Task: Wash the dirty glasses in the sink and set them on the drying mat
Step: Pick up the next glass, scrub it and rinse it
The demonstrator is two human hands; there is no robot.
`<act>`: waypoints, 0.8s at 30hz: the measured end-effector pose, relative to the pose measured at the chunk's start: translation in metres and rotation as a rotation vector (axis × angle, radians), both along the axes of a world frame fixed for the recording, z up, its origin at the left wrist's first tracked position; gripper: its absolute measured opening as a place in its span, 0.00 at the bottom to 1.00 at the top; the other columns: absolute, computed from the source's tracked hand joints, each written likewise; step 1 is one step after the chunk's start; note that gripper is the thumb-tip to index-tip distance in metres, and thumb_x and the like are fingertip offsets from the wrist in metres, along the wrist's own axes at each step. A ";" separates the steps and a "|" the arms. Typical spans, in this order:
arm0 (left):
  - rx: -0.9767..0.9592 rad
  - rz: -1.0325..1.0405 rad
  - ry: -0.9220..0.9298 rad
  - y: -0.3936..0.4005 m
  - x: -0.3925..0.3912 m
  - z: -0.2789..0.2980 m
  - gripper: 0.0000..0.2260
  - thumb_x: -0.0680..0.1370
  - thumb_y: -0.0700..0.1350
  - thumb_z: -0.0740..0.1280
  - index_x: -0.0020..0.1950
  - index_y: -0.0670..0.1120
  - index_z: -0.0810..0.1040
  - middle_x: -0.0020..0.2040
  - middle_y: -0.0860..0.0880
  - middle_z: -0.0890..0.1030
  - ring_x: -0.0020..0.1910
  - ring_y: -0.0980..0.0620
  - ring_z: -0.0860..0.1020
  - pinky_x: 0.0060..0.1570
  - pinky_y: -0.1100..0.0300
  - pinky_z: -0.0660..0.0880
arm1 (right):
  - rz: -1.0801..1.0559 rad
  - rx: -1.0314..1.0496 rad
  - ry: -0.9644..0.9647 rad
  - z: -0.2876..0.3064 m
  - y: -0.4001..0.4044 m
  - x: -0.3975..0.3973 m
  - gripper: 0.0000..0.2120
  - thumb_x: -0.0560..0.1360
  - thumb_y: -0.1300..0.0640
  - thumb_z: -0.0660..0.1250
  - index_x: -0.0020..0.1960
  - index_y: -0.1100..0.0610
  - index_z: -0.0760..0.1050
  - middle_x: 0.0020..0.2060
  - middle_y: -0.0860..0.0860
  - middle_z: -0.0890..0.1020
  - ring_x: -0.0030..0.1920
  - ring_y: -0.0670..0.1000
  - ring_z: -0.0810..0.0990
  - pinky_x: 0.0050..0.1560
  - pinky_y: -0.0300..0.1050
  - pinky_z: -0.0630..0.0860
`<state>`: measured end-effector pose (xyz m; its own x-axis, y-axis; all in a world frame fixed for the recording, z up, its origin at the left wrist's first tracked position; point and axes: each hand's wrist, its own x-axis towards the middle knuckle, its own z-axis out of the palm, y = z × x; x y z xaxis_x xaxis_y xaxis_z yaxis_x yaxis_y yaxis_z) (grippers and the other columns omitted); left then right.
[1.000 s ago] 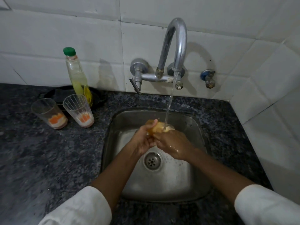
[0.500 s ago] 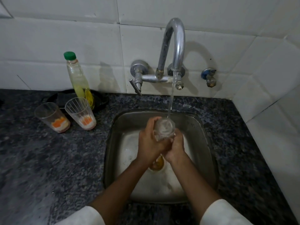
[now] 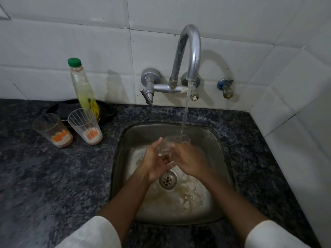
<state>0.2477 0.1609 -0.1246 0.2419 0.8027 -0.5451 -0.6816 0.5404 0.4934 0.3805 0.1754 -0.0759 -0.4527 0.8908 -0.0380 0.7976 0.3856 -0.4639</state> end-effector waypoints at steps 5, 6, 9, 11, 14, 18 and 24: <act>0.062 0.138 -0.064 -0.001 0.009 -0.004 0.15 0.76 0.51 0.67 0.55 0.41 0.81 0.45 0.44 0.84 0.42 0.50 0.83 0.45 0.58 0.81 | 0.015 -0.065 0.191 0.016 0.012 -0.011 0.07 0.75 0.63 0.65 0.47 0.60 0.82 0.41 0.53 0.84 0.43 0.53 0.82 0.46 0.50 0.79; 0.016 0.120 0.016 0.002 0.008 -0.003 0.15 0.76 0.53 0.68 0.53 0.42 0.81 0.41 0.45 0.84 0.37 0.52 0.82 0.40 0.59 0.80 | 0.164 -0.024 -0.029 0.016 0.011 -0.010 0.08 0.77 0.61 0.63 0.50 0.57 0.81 0.45 0.54 0.84 0.46 0.54 0.82 0.47 0.50 0.79; -0.040 -0.040 0.347 0.010 -0.003 0.000 0.16 0.75 0.58 0.70 0.48 0.45 0.81 0.34 0.48 0.80 0.31 0.53 0.78 0.31 0.61 0.76 | 0.362 0.029 -0.325 0.015 0.014 0.005 0.10 0.78 0.55 0.62 0.54 0.52 0.81 0.49 0.52 0.83 0.49 0.54 0.81 0.47 0.51 0.78; 0.051 -0.050 0.220 0.008 -0.003 0.001 0.16 0.78 0.56 0.68 0.53 0.44 0.81 0.43 0.45 0.82 0.42 0.50 0.79 0.43 0.57 0.77 | 0.070 -0.065 0.112 0.016 0.012 0.000 0.09 0.78 0.58 0.64 0.46 0.57 0.82 0.45 0.54 0.84 0.47 0.54 0.83 0.46 0.51 0.79; 0.166 0.107 -0.123 0.001 0.010 0.001 0.12 0.78 0.45 0.66 0.60 0.43 0.77 0.51 0.44 0.82 0.49 0.48 0.80 0.52 0.54 0.80 | -0.437 -0.457 0.860 0.023 0.008 -0.021 0.09 0.75 0.65 0.64 0.43 0.59 0.82 0.39 0.58 0.86 0.41 0.56 0.85 0.35 0.46 0.80; 0.063 0.069 0.109 0.010 0.001 0.010 0.10 0.79 0.46 0.67 0.54 0.41 0.79 0.48 0.40 0.83 0.42 0.49 0.83 0.43 0.58 0.83 | 0.181 -0.106 0.125 0.024 0.007 0.003 0.08 0.79 0.61 0.60 0.51 0.55 0.78 0.40 0.50 0.81 0.39 0.51 0.80 0.38 0.51 0.78; 0.130 0.019 0.099 0.000 0.009 0.014 0.10 0.81 0.47 0.65 0.59 0.44 0.76 0.46 0.45 0.84 0.41 0.52 0.82 0.42 0.58 0.81 | -0.219 -0.436 0.654 0.017 0.005 -0.008 0.07 0.78 0.61 0.64 0.49 0.60 0.81 0.41 0.53 0.85 0.40 0.51 0.83 0.36 0.43 0.75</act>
<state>0.2564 0.1604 -0.1109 0.1762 0.8721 -0.4565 -0.6356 0.4549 0.6237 0.3726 0.1807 -0.0585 -0.3208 0.9279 -0.1902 0.3499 -0.0705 -0.9341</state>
